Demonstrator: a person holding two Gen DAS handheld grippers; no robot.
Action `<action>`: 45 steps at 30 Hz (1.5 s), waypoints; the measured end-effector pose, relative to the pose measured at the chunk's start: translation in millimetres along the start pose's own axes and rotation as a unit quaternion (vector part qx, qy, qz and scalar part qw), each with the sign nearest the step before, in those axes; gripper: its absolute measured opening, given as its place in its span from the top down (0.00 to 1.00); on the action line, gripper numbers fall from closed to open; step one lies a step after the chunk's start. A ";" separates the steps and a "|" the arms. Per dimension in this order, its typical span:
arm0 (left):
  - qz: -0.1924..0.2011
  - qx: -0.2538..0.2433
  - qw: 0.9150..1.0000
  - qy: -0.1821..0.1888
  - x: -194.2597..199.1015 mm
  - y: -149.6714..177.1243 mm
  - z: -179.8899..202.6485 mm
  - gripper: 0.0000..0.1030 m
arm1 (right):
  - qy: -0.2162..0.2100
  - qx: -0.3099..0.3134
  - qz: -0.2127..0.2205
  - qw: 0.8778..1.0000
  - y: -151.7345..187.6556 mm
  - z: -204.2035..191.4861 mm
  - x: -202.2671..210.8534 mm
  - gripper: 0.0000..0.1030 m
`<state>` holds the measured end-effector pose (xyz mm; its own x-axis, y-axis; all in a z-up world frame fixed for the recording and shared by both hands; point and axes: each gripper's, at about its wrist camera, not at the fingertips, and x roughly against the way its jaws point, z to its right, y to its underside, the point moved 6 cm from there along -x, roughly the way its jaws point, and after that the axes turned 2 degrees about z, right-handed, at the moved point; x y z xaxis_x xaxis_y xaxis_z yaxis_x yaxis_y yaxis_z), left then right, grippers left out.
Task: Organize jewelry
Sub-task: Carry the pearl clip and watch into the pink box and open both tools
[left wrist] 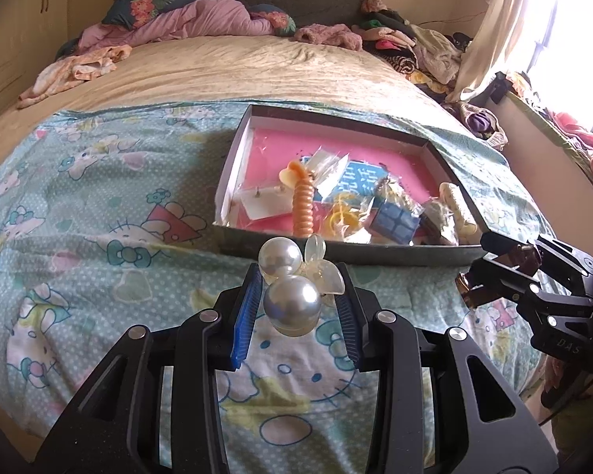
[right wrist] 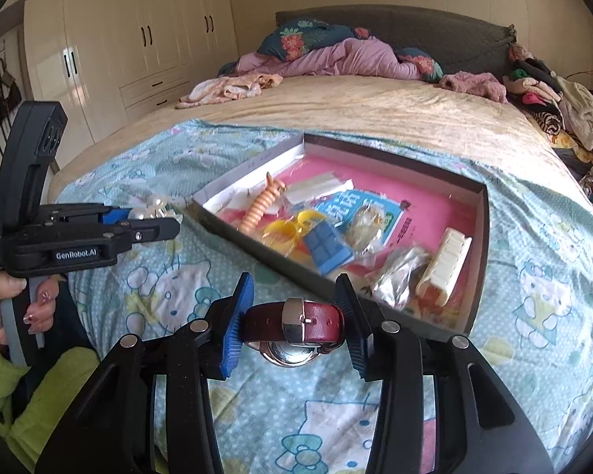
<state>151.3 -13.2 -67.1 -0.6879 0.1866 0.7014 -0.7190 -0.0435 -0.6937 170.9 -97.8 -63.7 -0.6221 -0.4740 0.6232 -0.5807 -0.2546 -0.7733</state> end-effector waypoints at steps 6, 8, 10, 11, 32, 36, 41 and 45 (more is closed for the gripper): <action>0.007 -0.006 1.000 0.007 -2.8 -15.4 10.4 0.72 | 0.007 0.006 0.025 1.000 -22.3 7.0 7.4 0.60; 0.009 -0.008 1.000 0.008 -3.9 -19.3 12.7 0.72 | 0.010 0.008 0.032 0.999 -28.6 10.6 9.8 0.60; 0.009 -0.010 1.000 0.011 -5.6 -23.9 14.8 0.72 | 0.013 0.009 0.037 0.999 -34.7 14.1 10.8 0.60; 0.011 -0.011 1.000 0.012 -6.2 -26.7 16.8 0.72 | 0.013 0.010 0.039 0.999 -36.9 15.4 10.9 0.60; 0.010 -0.027 0.999 0.017 -33.8 -56.7 32.8 0.72 | 0.033 0.002 0.054 0.998 -67.4 44.3 -7.3 0.60; 0.001 -0.028 0.999 0.018 -43.5 -55.3 32.8 0.72 | 0.035 -0.005 0.048 0.998 -67.9 50.7 -16.4 0.60; -0.010 -0.031 0.999 0.021 -54.8 -51.6 34.3 0.72 | 0.037 -0.018 0.034 0.999 -65.6 60.4 -31.3 0.60; -0.019 -0.035 0.999 0.024 -63.5 -48.1 36.7 0.72 | 0.034 -0.031 0.026 0.999 -61.5 66.5 -40.7 0.60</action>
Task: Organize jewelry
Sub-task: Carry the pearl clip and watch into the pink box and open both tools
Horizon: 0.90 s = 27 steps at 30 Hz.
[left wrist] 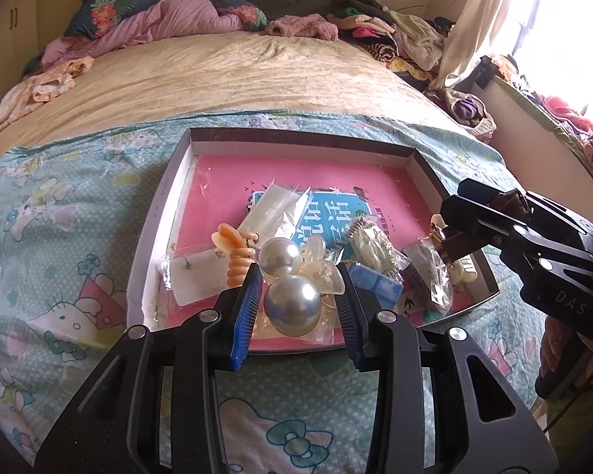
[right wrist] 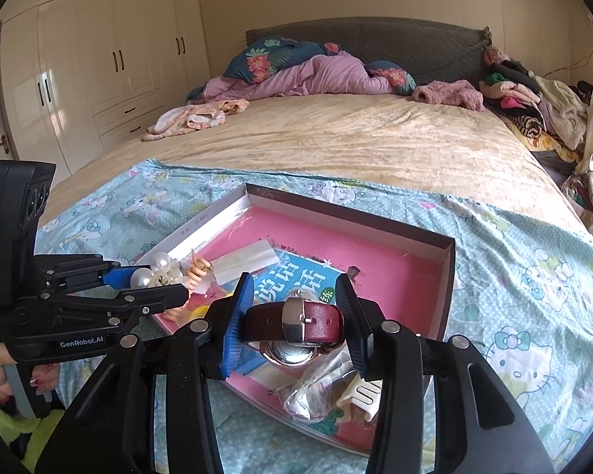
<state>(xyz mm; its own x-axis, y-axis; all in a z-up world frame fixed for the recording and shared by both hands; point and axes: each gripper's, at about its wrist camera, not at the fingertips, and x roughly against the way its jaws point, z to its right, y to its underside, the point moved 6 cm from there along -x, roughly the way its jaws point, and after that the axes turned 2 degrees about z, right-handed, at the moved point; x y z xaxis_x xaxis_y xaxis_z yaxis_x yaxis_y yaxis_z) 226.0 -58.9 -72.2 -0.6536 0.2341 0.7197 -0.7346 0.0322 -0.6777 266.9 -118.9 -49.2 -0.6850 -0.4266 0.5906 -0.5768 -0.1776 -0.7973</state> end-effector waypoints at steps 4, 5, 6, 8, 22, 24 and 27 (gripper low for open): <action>-0.007 -0.003 1.000 0.002 -8.0 2.4 1.1 0.72 | -0.004 -0.005 -0.006 1.000 3.6 1.6 -4.6 0.60; -0.010 -0.002 1.000 0.003 -10.0 3.0 1.0 0.72 | -0.004 -0.004 -0.007 1.000 4.4 1.0 -5.7 0.60; -0.011 -0.002 1.000 0.003 -11.1 3.9 1.0 0.72 | -0.006 -0.005 -0.009 1.000 5.2 0.4 -7.6 0.60; -0.014 -0.001 1.000 0.003 -14.1 4.1 0.3 0.72 | -0.008 -0.004 -0.011 1.000 6.7 -0.4 -9.2 0.60; -0.025 0.002 1.000 0.003 -25.1 8.4 -2.7 0.72 | -0.014 -0.007 -0.034 0.999 13.4 -3.7 -26.2 0.59; -0.025 0.008 1.000 0.007 -25.6 7.9 -3.9 0.72 | -0.013 -0.010 -0.040 0.999 14.5 -3.9 -29.4 0.58; -0.026 0.010 1.000 0.007 -27.1 7.8 -5.7 0.72 | -0.015 -0.011 -0.042 0.999 14.8 -4.5 -32.7 0.57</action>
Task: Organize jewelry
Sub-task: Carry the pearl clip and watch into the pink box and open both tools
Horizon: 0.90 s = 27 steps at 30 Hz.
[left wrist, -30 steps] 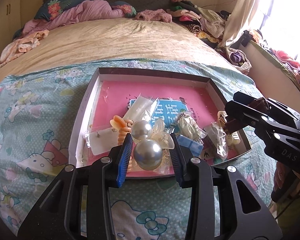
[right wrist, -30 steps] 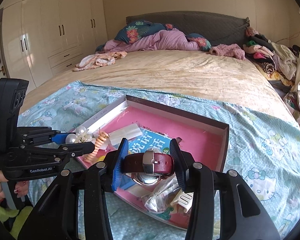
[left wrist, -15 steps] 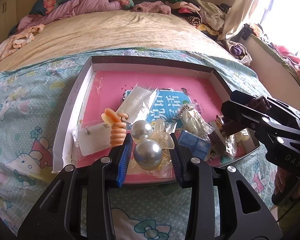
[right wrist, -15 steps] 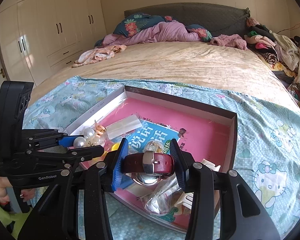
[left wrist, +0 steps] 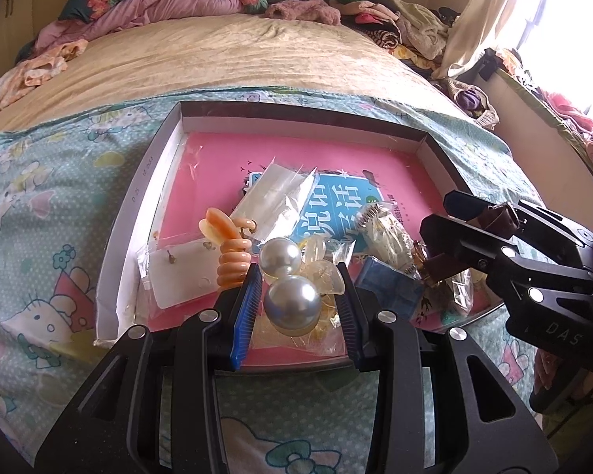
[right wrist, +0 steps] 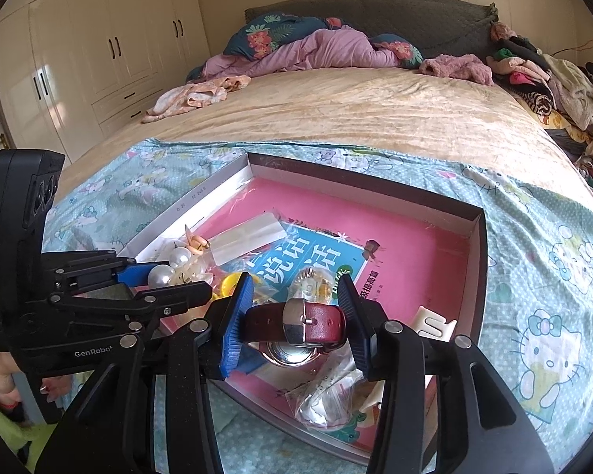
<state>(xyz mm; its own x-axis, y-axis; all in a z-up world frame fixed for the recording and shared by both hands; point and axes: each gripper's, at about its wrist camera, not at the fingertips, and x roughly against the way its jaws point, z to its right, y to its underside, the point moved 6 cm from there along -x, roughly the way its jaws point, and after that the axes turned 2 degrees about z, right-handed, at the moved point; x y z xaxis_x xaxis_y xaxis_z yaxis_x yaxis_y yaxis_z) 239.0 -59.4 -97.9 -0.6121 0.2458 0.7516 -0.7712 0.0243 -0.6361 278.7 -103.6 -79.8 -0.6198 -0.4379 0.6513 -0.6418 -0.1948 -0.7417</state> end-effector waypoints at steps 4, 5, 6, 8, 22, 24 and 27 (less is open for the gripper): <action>-0.003 0.006 1.000 0.002 -2.3 -0.9 -2.6 0.72 | 0.000 -0.005 0.002 1.000 0.0 1.6 -3.2 0.55; -0.004 0.007 1.000 0.002 -3.0 -1.2 -3.1 0.72 | 0.001 -0.009 0.002 1.000 0.5 2.8 -3.3 0.54; -0.004 0.007 1.000 0.002 -3.7 -1.2 -3.5 0.72 | 0.001 -0.013 0.003 1.000 0.7 4.2 -3.5 0.53; -0.005 0.009 1.000 0.003 -5.4 -1.1 -3.6 0.72 | -0.001 -0.018 0.001 1.000 3.1 6.0 -4.0 0.50; -0.003 0.009 1.000 -0.002 -2.5 -1.1 -0.4 0.52 | 0.019 -0.042 0.040 0.998 2.0 17.5 38.9 0.18; 0.000 0.008 1.000 -0.004 0.5 -2.4 0.5 0.47 | 0.022 -0.043 0.045 0.998 1.7 18.7 46.8 0.17; 0.003 0.007 1.000 -0.007 4.9 -2.9 0.6 0.43 | 0.027 -0.044 0.052 0.997 2.7 19.2 58.7 0.16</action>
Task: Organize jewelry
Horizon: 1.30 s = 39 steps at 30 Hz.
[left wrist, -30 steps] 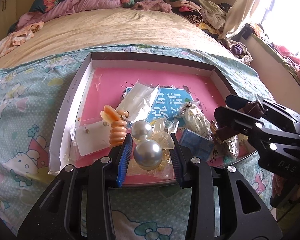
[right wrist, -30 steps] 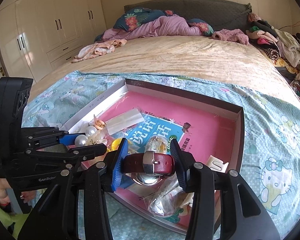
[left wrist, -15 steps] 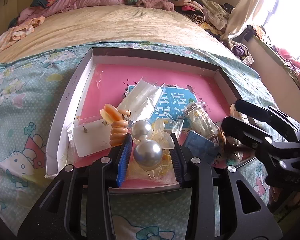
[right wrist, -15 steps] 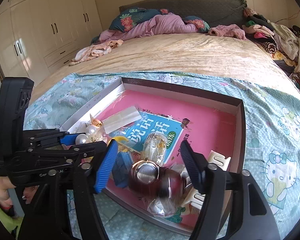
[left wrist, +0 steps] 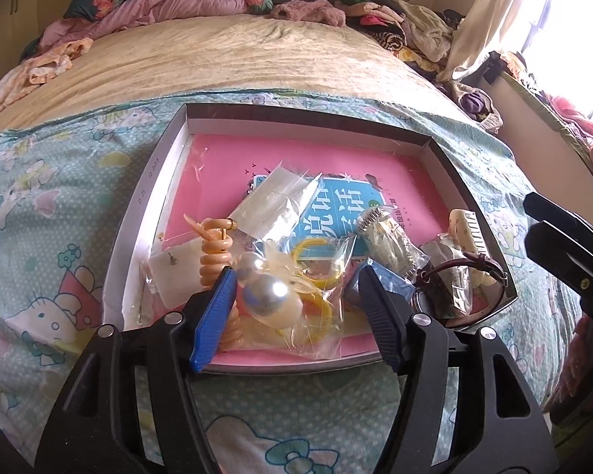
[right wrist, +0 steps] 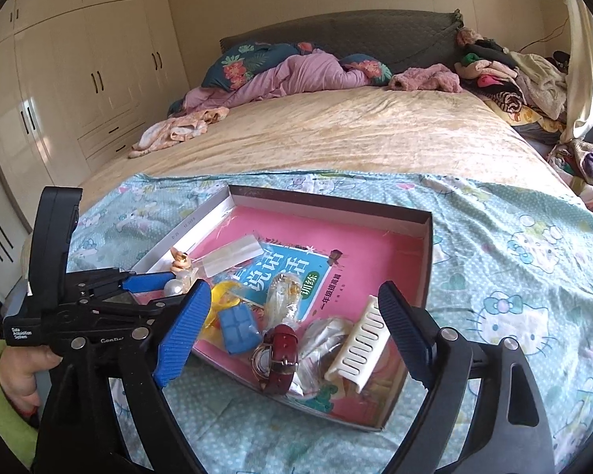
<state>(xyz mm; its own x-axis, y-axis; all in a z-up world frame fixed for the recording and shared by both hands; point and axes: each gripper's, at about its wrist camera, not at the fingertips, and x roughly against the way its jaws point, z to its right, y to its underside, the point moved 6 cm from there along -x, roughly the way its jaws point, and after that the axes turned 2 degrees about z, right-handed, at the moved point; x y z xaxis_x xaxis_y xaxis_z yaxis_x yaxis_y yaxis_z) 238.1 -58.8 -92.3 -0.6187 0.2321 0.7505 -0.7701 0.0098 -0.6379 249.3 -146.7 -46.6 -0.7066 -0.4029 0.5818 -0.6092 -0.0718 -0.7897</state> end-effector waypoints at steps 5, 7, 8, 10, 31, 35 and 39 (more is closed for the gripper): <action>0.015 0.002 1.000 0.001 17.3 -3.6 2.4 0.28 | 0.005 0.000 0.009 1.000 1.3 -1.7 18.0 0.10; 0.023 0.001 1.000 0.002 25.7 -4.5 4.0 0.24 | 0.005 0.000 0.011 1.000 3.1 -3.8 25.1 0.10; 0.028 0.001 1.000 0.002 31.7 -5.2 4.8 0.24 | 0.006 0.001 0.012 1.000 4.2 -4.6 27.9 0.10; 0.035 0.001 0.999 0.001 41.4 -5.6 6.2 0.24 | 0.006 0.002 0.015 1.000 7.1 -6.9 35.5 0.10; 0.096 -0.025 0.995 -0.030 125.8 48.4 22.2 0.09 | 0.015 -0.010 0.035 0.999 46.0 -37.6 93.6 0.04; 0.099 -0.021 0.994 -0.035 131.4 67.0 15.5 0.09 | 0.020 -0.014 0.022 0.999 63.6 -43.4 92.9 0.04; 0.095 -0.009 0.995 -0.033 131.6 80.0 9.8 0.09 | 0.024 -0.021 0.011 0.999 80.0 -47.9 90.1 0.04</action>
<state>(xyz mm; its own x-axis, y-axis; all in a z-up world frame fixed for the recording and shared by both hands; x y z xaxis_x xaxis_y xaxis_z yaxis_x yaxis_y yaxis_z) 93.5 -37.1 -42.8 -0.7623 0.1672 0.6253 -0.6354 -0.0097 -0.7721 119.6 -145.0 -48.1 -0.7365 -0.3589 0.5734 -0.6067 -0.0245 -0.7946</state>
